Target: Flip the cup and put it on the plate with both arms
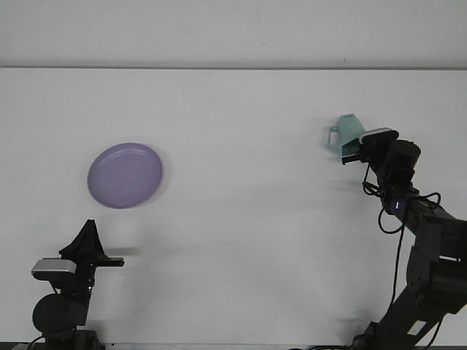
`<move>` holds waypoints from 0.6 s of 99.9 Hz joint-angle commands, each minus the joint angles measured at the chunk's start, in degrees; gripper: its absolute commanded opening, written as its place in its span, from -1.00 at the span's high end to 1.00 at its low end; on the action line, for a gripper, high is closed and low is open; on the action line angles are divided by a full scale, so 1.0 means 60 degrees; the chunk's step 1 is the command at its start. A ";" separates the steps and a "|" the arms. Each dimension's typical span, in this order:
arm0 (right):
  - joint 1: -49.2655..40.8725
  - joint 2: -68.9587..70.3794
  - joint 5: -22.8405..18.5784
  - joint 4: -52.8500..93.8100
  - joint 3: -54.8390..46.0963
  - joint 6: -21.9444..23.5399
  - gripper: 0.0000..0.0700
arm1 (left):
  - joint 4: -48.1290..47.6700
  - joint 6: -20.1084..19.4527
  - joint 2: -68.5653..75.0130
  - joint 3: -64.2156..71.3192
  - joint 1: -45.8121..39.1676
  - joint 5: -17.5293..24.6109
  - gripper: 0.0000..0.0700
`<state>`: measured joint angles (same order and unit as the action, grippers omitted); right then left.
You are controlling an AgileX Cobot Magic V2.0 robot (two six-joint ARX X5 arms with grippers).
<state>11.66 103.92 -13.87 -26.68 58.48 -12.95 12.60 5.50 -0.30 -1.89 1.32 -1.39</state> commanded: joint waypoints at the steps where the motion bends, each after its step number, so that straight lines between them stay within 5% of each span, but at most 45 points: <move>1: -0.0076 -0.0601 -0.0040 0.0437 0.0215 0.1177 1.00 | 0.0113 0.0084 0.0011 0.0164 -0.0004 0.0007 0.97; 30: -0.0772 -0.4003 -0.0058 0.4991 0.0251 0.3512 1.00 | 0.0127 0.0277 0.0011 0.0160 -0.0004 0.0007 0.97; 60: -0.2703 -0.5716 -0.0710 1.0550 0.1468 0.3144 1.00 | 0.0127 0.0280 0.0007 0.0160 -0.0004 0.0007 0.97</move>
<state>-2.17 68.71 -17.98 29.98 64.18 7.29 12.67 6.98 -0.30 -1.89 1.32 -1.39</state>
